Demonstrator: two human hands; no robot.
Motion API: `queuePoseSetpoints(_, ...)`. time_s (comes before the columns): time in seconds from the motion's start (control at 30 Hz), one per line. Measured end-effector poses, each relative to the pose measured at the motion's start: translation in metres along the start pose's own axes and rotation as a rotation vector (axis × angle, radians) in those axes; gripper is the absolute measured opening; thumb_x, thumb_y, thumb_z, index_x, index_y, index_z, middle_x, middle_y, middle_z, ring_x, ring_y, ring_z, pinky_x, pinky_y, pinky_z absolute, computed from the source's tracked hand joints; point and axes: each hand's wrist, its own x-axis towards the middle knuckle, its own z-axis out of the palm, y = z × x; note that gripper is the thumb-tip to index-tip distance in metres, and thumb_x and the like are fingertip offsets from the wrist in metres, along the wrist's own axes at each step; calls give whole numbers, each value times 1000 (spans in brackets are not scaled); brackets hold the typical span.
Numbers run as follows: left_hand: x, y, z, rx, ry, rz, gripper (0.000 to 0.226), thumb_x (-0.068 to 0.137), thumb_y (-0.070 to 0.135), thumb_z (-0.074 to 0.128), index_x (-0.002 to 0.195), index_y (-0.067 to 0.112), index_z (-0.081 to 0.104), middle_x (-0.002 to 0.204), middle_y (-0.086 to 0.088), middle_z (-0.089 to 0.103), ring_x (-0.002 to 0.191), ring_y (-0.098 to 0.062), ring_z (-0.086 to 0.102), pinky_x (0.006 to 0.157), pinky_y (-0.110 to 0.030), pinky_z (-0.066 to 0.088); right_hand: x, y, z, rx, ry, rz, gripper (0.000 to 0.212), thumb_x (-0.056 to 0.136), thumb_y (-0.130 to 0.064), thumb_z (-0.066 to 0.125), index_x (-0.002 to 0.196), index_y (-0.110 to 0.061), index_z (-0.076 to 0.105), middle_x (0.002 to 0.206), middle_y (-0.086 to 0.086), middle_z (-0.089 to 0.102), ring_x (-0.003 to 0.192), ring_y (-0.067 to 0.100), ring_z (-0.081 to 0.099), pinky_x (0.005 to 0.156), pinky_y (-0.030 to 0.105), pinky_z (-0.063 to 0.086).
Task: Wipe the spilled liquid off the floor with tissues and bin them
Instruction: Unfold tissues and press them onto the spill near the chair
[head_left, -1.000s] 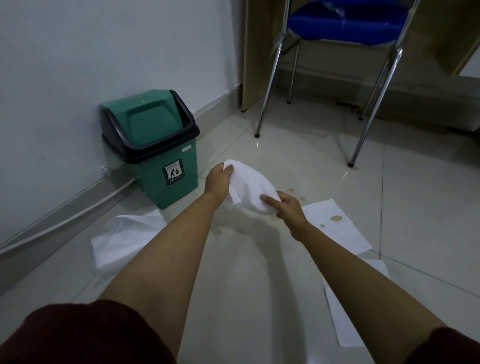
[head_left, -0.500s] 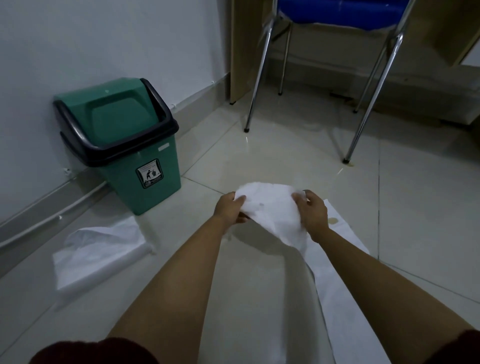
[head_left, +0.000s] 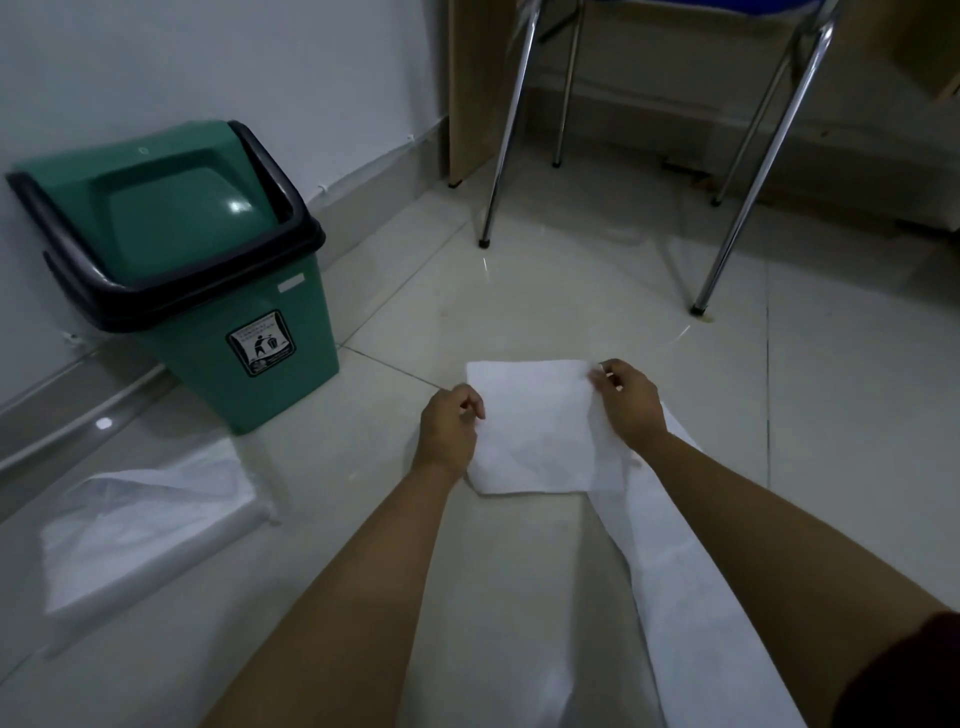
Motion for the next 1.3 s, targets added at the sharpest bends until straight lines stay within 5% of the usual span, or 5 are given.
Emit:
queuePoseSetpoints(0.3,15,-19,31,320,132,-48,33,86,34,65,117,22,62,124,-1,56,118,-22,45,100,-32,31,44,-10,13,-285,53,-27,24,96,-29,51,113,-20,67,111,7,62,106,29,56,92,43,43)
queuePoseSetpoints(0.5,18,-30,46,459,114,-12,50,83,37,66,128,21,53,133,-4,45,125,-23,34,100,-33,24,52,-3,27,-155,57,-5,23,95,-22,53,112,-16,68,111,13,56,100,29,57,83,31,44)
queuePoseSetpoints(0.7,17,-26,54,512,223,-2,49,78,34,63,123,22,48,144,-6,29,134,-25,25,104,-38,21,39,0,34,-186,135,-6,39,94,-26,55,133,-23,49,123,7,54,114,24,52,102,41,43)
queuePoseSetpoints(0.97,23,-4,89,581,-148,356,55,99,39,34,150,26,19,161,-3,-2,149,-21,-6,120,-42,-2,-10,15,20,-311,328,-67,37,94,-22,47,131,-16,48,140,9,44,131,27,40,115,40,23)
queuePoseSetpoints(1.3,61,-11,103,840,-425,427,58,99,50,20,151,35,-2,161,2,-11,149,-17,-8,118,-54,-5,-44,54,27,-676,31,168,62,98,-55,15,152,-33,-5,161,3,-12,149,23,-10,117,54,-11)
